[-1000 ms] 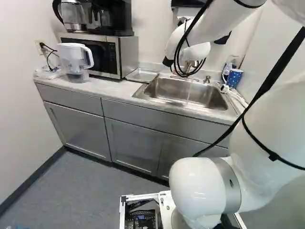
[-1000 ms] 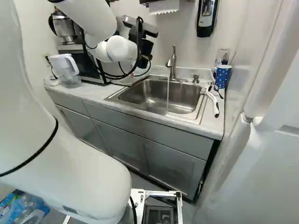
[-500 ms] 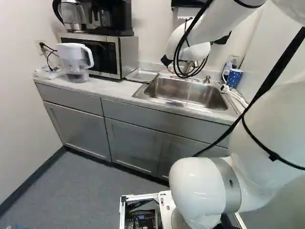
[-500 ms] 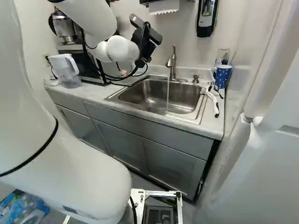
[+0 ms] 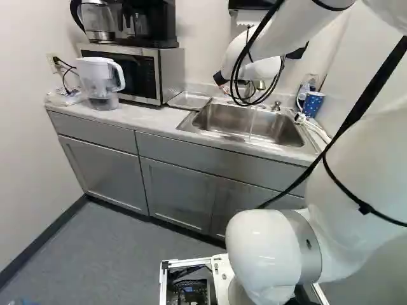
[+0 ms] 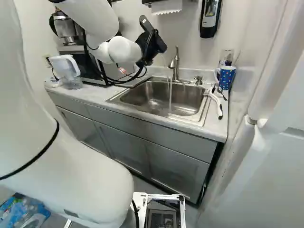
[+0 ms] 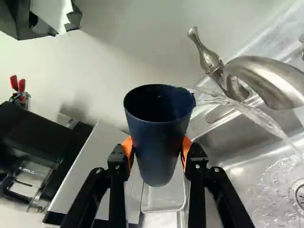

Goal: Rinse the cup and place it in the tray

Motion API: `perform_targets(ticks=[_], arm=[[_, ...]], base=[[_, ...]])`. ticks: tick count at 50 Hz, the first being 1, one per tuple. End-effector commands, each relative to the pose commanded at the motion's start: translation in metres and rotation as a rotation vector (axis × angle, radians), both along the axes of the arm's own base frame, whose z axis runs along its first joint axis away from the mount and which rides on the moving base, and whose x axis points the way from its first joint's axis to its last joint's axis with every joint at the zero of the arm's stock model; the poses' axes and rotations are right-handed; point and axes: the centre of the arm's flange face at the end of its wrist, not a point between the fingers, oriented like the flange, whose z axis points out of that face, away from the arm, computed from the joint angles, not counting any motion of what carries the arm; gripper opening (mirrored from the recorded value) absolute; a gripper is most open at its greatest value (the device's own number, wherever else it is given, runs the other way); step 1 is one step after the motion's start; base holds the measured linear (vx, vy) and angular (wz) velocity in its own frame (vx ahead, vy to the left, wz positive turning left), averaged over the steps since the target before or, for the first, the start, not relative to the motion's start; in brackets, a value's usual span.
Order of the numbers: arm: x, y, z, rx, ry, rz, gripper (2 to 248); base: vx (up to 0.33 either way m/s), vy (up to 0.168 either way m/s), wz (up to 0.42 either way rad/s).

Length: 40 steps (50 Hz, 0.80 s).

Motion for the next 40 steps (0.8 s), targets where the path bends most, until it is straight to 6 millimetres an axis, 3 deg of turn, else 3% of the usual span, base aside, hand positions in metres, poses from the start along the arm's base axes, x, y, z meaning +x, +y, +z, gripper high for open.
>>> perform_targets(ticks=[40], arm=[[0.0000, 0.0000, 0.0000, 0.412, -0.024, -0.080, 119]], base=[[0.000, 0.000, 0.000]])
